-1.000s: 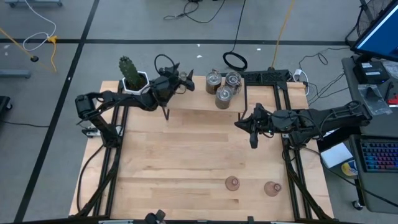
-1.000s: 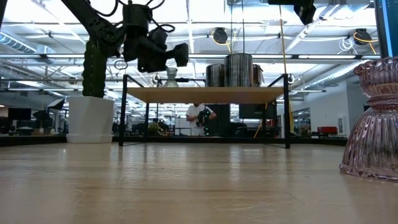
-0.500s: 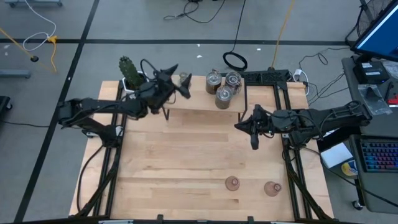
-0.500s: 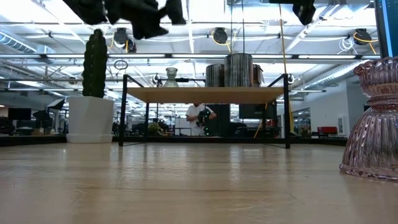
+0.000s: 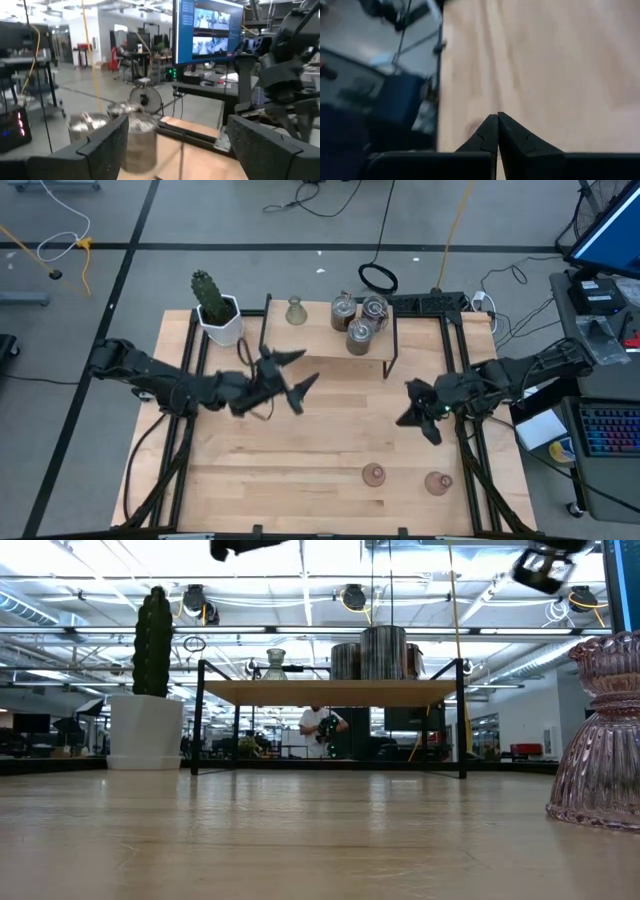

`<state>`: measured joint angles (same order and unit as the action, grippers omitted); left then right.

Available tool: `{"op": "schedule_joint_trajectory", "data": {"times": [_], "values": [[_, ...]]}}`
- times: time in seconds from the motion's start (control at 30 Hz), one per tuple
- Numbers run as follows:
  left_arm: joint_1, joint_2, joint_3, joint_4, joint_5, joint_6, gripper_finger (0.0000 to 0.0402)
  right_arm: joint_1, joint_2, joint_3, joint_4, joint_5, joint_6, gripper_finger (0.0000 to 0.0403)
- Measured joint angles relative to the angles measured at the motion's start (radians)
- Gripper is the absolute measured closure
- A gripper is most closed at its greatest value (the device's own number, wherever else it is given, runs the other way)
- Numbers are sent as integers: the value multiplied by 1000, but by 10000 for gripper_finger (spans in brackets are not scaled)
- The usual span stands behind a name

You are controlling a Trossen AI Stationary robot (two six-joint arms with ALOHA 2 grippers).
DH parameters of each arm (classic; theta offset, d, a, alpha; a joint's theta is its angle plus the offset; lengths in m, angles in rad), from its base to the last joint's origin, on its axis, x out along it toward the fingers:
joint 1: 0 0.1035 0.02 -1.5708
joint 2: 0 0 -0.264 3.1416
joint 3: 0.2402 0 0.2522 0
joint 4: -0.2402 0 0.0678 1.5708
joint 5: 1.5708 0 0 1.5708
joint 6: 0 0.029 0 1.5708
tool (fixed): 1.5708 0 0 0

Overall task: Pick & Place candle stick holders
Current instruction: Put the right pink vase candle holder on the shelf

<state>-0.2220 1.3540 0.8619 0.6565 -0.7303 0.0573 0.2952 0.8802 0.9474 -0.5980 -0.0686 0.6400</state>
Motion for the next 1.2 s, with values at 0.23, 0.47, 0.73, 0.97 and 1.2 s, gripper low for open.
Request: {"op": "schedule_joint_trajectory", "data": {"times": [0.23, 0.47, 0.73, 0.97, 1.2], "values": [[-160, 0, 0, -90, -154, -148, 100, 132, 4, 0, -193, -237, 345, 402], [-202, 22, 0, -183, -165, -319, 125, 302, 5, 0, -350, -405, 764, 402], [-205, 70, 0, -189, -161, -374, 144, 447, 5, 0, -383, -429, 933, 392], [-205, 69, 0, -190, -142, -381, 142, 483, 4, 0, -389, -336, 945, 346], [-205, 69, 0, -190, -139, -381, 146, 489, 4, -23, -401, -251, 945, 264]]}}
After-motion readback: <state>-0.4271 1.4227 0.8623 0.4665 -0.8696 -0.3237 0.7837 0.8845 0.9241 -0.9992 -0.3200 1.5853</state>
